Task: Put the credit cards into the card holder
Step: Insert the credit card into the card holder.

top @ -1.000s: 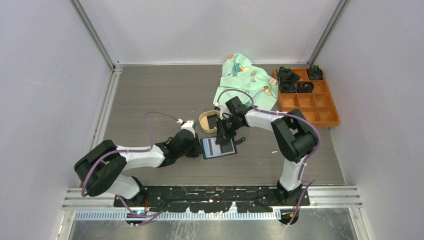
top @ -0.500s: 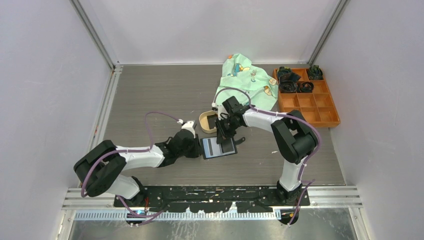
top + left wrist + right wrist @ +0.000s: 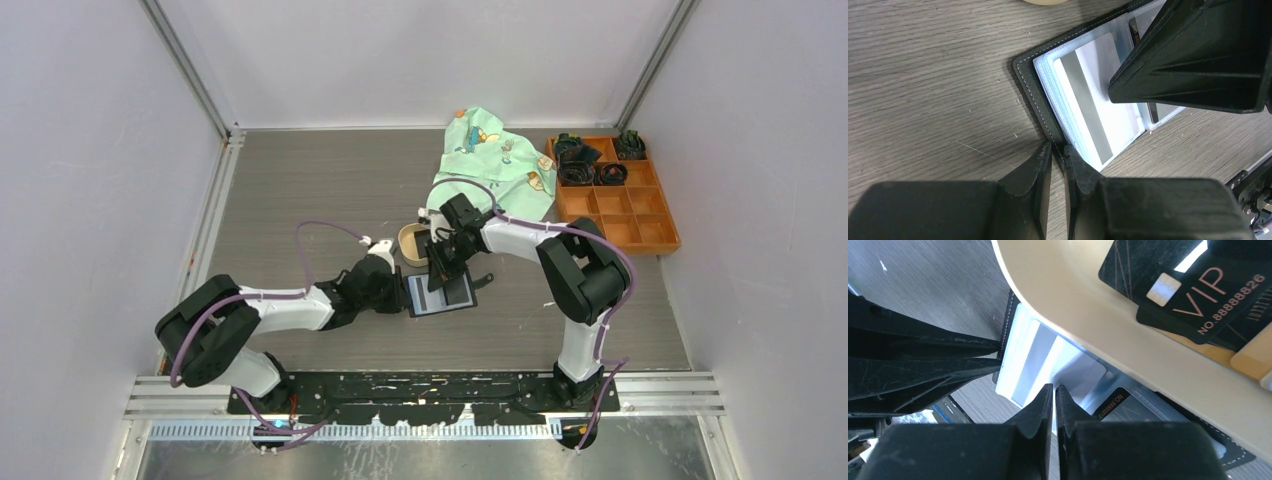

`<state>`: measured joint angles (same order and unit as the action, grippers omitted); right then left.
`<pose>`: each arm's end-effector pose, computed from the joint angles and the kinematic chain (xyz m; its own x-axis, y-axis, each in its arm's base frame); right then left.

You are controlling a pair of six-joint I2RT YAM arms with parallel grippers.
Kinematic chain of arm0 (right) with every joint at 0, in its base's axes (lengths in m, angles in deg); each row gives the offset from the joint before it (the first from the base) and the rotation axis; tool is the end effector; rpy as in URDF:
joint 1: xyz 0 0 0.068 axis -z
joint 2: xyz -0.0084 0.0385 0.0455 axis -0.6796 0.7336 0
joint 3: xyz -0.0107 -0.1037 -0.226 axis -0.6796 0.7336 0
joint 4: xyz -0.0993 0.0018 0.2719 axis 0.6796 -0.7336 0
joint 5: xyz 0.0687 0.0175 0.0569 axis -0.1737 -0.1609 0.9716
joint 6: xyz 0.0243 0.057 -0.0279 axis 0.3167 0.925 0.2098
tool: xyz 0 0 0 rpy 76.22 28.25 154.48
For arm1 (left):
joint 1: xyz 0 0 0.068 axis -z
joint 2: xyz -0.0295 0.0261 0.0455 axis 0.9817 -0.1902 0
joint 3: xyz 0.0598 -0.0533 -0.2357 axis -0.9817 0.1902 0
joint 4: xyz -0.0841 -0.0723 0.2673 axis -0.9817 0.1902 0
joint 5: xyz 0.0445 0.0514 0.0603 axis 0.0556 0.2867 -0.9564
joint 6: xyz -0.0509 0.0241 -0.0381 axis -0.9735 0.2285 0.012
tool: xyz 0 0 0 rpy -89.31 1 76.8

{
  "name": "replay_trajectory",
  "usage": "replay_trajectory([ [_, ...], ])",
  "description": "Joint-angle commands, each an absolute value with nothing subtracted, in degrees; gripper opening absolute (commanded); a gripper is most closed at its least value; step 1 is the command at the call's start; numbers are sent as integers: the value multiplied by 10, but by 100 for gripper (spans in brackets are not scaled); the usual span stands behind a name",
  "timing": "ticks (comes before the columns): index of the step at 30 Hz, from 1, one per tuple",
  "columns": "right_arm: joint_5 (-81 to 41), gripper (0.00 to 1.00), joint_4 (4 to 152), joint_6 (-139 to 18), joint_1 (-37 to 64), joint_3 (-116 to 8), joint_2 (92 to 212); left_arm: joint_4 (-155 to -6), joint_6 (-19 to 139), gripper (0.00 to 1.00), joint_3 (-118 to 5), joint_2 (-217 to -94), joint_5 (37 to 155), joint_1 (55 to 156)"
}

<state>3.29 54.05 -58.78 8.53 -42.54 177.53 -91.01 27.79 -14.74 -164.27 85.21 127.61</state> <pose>0.2967 0.2363 0.0897 -0.8512 -0.4230 -0.3106 -0.5246 0.6689 0.5266 0.2017 -0.2251 0.0799 -0.8223 -0.1217 -0.5559 0.2154 0.8376 -0.5021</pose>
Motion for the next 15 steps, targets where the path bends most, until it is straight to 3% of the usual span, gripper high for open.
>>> replay_trajectory([
  [1,62,14,550,-593,98,-429,1736,-900,291,18,-156,-1629,848,1275],
  [10,74,17,564,-608,117,-409,1697,-881,299,27,-116,-1518,841,1263],
  [13,61,16,553,-606,116,-418,1721,-923,285,42,-95,-1489,861,1262],
  [15,56,15,549,-603,115,-421,1733,-958,272,45,-84,-1485,873,1258],
])
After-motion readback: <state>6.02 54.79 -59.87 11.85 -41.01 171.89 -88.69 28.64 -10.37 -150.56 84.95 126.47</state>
